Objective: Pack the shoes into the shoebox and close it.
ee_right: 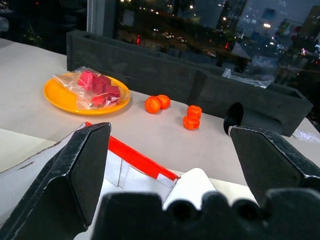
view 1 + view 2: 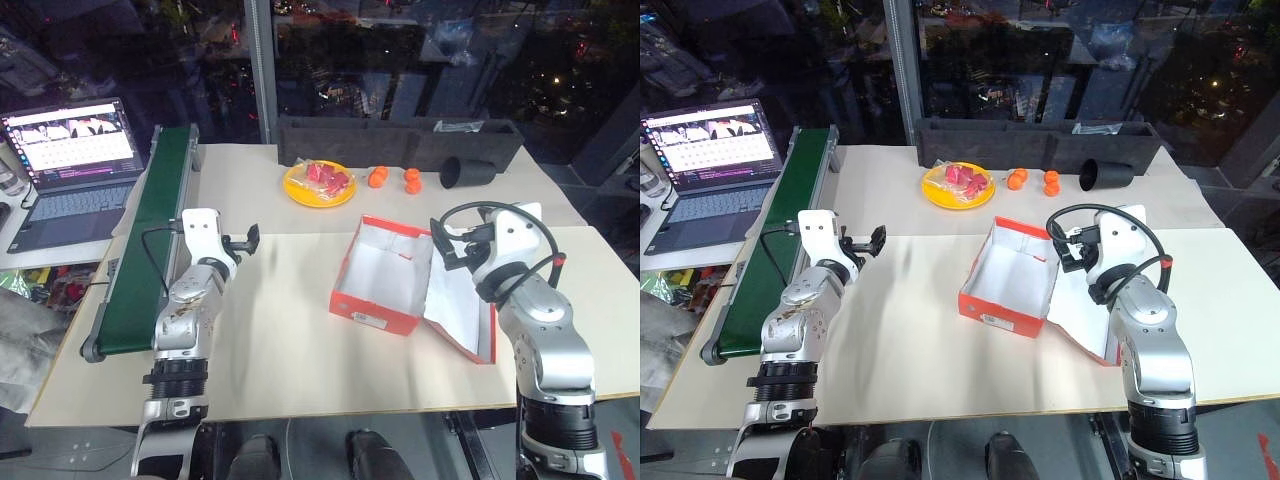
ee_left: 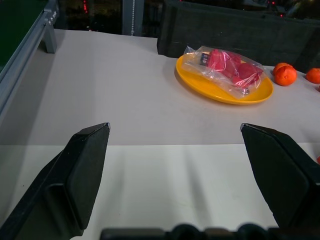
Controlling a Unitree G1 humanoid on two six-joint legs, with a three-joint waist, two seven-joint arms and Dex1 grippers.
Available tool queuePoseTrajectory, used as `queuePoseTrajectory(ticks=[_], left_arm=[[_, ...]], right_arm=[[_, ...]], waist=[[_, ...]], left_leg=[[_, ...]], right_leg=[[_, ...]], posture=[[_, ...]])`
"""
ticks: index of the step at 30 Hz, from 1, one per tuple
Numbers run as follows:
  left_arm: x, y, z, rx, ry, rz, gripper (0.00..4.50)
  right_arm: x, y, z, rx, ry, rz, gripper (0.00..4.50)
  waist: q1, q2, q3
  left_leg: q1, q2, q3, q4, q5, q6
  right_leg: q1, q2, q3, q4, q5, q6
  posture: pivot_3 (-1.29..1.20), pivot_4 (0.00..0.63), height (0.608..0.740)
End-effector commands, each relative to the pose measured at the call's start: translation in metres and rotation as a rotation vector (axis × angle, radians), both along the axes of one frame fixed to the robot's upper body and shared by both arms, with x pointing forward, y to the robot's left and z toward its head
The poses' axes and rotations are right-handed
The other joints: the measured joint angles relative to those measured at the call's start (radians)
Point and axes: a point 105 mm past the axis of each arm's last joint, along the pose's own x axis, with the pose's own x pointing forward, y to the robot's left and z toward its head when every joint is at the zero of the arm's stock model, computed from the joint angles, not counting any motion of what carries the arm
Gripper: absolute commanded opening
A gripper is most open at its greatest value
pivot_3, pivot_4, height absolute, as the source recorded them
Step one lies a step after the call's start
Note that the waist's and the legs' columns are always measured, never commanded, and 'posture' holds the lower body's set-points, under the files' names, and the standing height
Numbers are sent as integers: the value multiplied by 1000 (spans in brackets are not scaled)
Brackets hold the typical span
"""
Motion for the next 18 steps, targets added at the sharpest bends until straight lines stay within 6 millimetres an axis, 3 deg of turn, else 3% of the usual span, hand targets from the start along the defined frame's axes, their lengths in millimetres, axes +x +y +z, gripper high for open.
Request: queuePoseTrajectory(ticks=[1, 2, 4, 7, 13, 18], left_arm=[[1, 4, 21, 56, -82, -5, 4500], [0, 10, 35, 72, -137, -15, 4500], [-3, 19, 53, 99, -198, -35, 4500], [-7, 46, 54, 116, -162, -46, 4500], [-13, 106, 33, 130, 5, 64, 4500], [-24, 128, 7, 215, 158, 51, 4500]], right_arm=[[-3, 33, 12, 4, -21, 163, 4466], [-8, 65, 16, 35, 10, 336, 4466], [-23, 103, 25, 74, 45, 572, 4466], [-44, 130, 33, 72, 111, 796, 4466], [-65, 160, 19, 64, 247, 1003, 4466], [-62, 169, -9, -17, 334, 1006, 4466]], waist=[[-2, 0, 0], [-5, 0, 0], [-20, 0, 0], [-26, 1, 1], [-21, 0, 0], [-21, 0, 0]], left_leg=[[0, 0, 0, 0, 0, 0], [0, 0, 0, 0, 0, 0], [1, 1, 0, 0, 0, 0], [0, 1, -4, 0, 0, 0], [-1, 1, -6, 0, 0, 0], [-2, 1, -7, 0, 0, 0]], right_leg=[[0, 0, 0, 0, 0, 0], [0, 0, 0, 0, 0, 0], [0, 1, 0, 1, 0, 0], [-1, 2, -2, 4, -1, -2], [1, -1, -9, 1, -2, -3], [1, -1, -11, 1, -2, -3]], posture=[[0, 150, 714], [0, 150, 714], [0, 150, 714], [0, 150, 714], [0, 150, 714], [0, 150, 714]])
